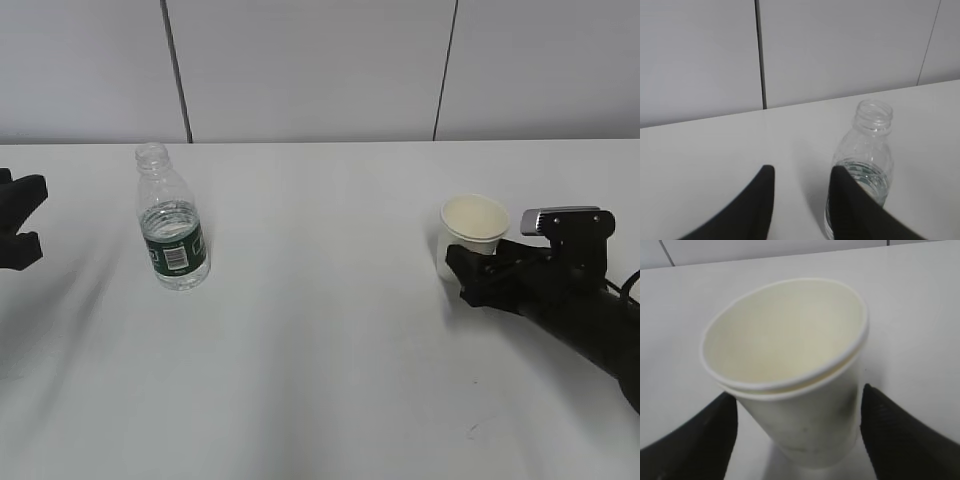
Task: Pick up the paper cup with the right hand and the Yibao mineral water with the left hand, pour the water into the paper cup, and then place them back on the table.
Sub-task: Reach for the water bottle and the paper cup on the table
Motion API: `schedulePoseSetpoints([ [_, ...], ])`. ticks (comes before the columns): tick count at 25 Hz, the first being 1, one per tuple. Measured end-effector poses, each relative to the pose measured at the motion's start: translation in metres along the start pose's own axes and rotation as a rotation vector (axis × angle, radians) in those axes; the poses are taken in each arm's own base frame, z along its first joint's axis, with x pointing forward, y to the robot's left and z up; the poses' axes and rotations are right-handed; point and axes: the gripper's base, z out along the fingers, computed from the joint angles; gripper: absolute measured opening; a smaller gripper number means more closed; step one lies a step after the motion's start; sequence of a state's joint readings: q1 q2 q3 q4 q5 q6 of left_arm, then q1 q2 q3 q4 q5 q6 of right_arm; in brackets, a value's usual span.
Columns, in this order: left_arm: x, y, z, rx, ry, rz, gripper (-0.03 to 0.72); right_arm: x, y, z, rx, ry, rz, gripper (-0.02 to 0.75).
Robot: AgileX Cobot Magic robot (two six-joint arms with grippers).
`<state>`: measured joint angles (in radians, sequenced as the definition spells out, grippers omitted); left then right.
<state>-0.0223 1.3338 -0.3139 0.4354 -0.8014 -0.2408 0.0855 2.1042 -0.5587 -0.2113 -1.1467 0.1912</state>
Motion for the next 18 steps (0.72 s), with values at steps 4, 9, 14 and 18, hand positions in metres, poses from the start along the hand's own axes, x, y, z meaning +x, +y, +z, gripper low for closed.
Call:
schedulePoseSetpoints([
  [4, 0.0, 0.0, 0.0, 0.0, 0.0, 0.0, 0.241, -0.005, 0.0, 0.005, -0.002, -0.023, -0.006, 0.595],
  [9, 0.0, 0.0, 0.0, 0.0, 0.0, 0.0, 0.241, -0.011, -0.001, 0.011, -0.008, -0.048, -0.013, 0.595],
  [14, 0.0, 0.0, 0.0, 0.0, 0.0, 0.0, 0.241, -0.007, -0.001, 0.012, -0.007, -0.036, -0.01, 0.595],
  [18, 0.0, 0.0, 0.0, 0.0, 0.0, 0.0, 0.241, 0.007, -0.003, 0.014, -0.007, 0.005, -0.004, 0.595],
])
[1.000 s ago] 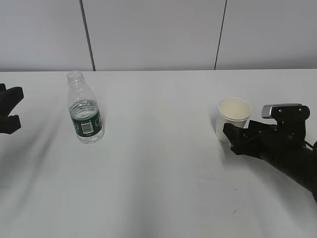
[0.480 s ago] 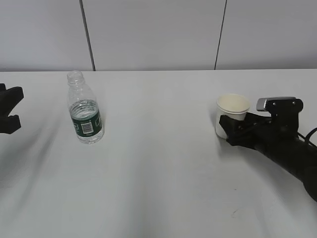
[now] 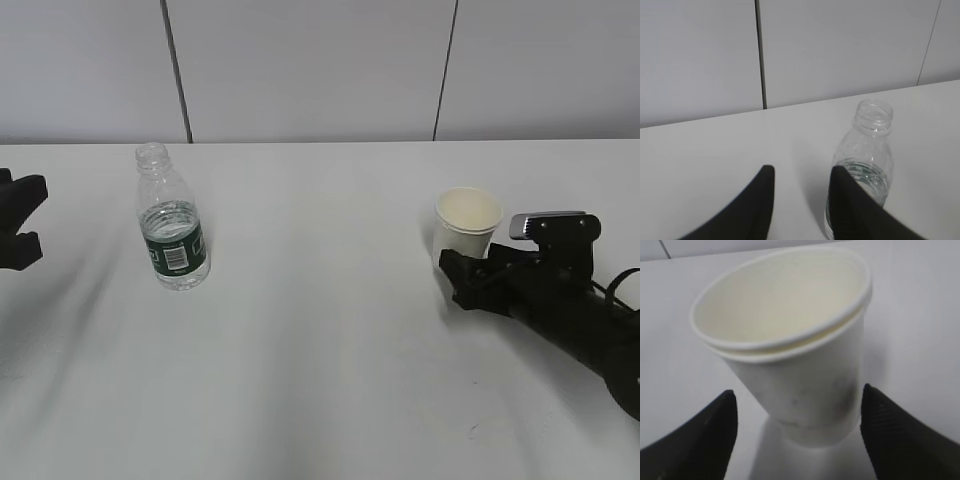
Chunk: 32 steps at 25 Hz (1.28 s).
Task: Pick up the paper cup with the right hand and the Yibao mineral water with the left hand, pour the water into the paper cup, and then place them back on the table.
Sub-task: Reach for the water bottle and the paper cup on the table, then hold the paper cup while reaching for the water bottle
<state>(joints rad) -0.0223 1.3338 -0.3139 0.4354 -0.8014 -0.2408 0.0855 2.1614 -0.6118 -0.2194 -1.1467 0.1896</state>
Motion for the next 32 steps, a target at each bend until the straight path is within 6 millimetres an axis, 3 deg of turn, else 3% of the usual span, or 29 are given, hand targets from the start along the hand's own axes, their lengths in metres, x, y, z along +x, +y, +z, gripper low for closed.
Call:
schedulePoseSetpoints([
  [10, 0.0, 0.0, 0.0, 0.0, 0.0, 0.0, 0.241, 0.001, 0.001, 0.004, -0.017, 0.002, -0.009, 0.596],
  [20, 0.0, 0.0, 0.0, 0.0, 0.0, 0.0, 0.241, 0.0, -0.001, 0.012, -0.015, -0.016, -0.01, 0.647],
  [26, 0.0, 0.0, 0.0, 0.0, 0.0, 0.0, 0.241, -0.005, -0.004, 0.022, -0.005, -0.046, -0.01, 0.649],
  [32, 0.0, 0.0, 0.0, 0.0, 0.0, 0.0, 0.241, 0.003, -0.007, 0.032, -0.005, -0.038, -0.009, 0.65],
])
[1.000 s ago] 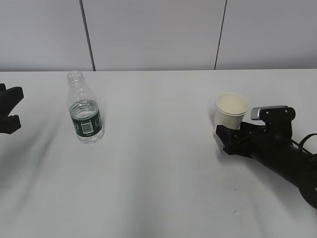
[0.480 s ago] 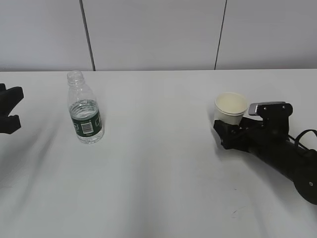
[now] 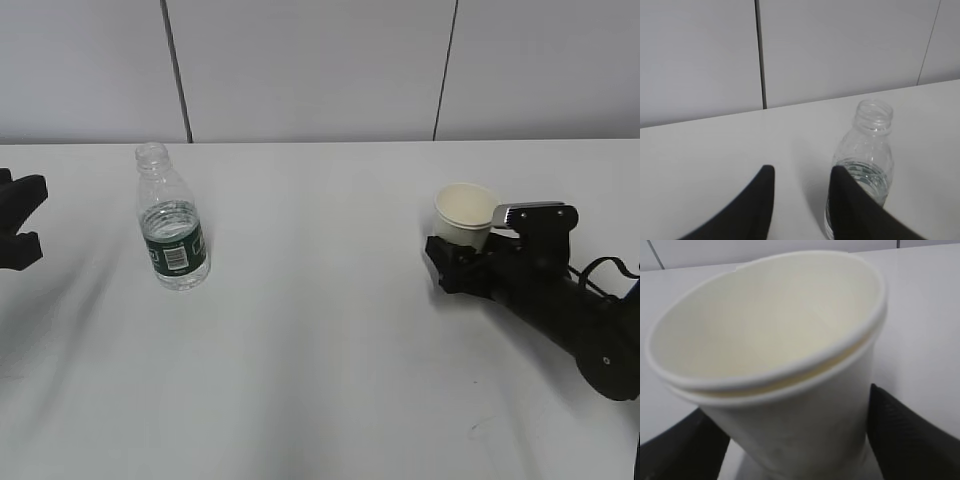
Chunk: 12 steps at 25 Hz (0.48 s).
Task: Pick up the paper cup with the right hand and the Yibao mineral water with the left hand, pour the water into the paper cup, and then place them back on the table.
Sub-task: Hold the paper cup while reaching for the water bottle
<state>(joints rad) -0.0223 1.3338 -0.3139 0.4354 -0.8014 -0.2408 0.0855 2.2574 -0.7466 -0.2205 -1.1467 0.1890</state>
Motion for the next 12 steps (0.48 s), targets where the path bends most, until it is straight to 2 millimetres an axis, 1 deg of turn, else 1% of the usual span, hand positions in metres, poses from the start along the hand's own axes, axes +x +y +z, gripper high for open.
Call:
schedulePoseSetpoints([
  [6, 0.0, 0.0, 0.0, 0.0, 0.0, 0.0, 0.241, 0.0011, -0.0012, 0.0053, -0.001, -0.006, -0.001, 0.645],
  [8, 0.0, -0.0001, 0.0, 0.002, 0.0, 0.002, 0.241, 0.001, -0.0012, 0.0054, -0.001, -0.006, -0.001, 0.624],
  [12, 0.0005, -0.0018, 0.0, 0.019, 0.006, 0.017, 0.241, 0.001, -0.0012, 0.0054, -0.001, -0.006, -0.001, 0.557],
])
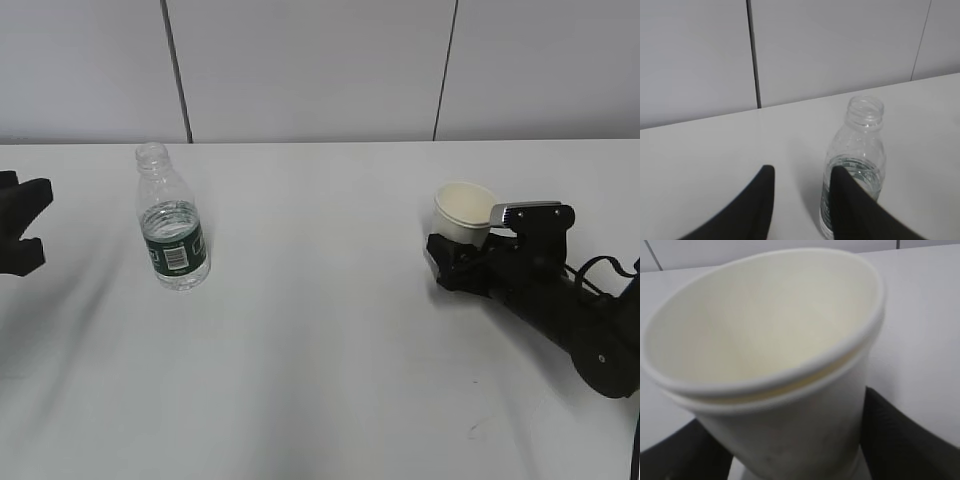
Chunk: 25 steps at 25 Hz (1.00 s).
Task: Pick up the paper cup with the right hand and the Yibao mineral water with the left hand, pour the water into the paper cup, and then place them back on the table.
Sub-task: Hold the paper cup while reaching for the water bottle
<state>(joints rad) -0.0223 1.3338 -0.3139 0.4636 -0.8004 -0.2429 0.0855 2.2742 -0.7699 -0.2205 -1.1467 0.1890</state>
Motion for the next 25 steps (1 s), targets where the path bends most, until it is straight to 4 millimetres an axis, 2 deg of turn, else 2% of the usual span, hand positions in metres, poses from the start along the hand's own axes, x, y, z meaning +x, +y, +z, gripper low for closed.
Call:
schedulePoseSetpoints([
  [8, 0.002, -0.004, 0.0, 0.044, 0.015, -0.006, 0.241, 0.0, 0.0, 0.0, -0.001, -0.004, 0.0, 0.513],
  [15, 0.015, -0.004, 0.008, 0.067, 0.055, -0.07, 0.262, 0.0, -0.001, 0.0, -0.004, -0.003, -0.002, 0.511],
  [17, 0.021, -0.006, 0.013, 0.103, 0.056, -0.074, 0.328, 0.0, 0.001, 0.0, -0.019, 0.0, -0.009, 0.51],
  [21, 0.033, -0.011, 0.021, 0.18, 0.033, -0.101, 0.506, 0.0, 0.003, 0.0, -0.041, 0.002, -0.019, 0.51],
  [23, 0.041, -0.012, 0.026, 0.198, 0.035, -0.119, 0.559, 0.0, 0.003, 0.0, -0.045, 0.003, -0.021, 0.51],
  [25, 0.051, -0.012, 0.031, 0.212, 0.044, -0.12, 0.579, 0.0, 0.003, 0.0, -0.045, 0.003, -0.021, 0.51],
])
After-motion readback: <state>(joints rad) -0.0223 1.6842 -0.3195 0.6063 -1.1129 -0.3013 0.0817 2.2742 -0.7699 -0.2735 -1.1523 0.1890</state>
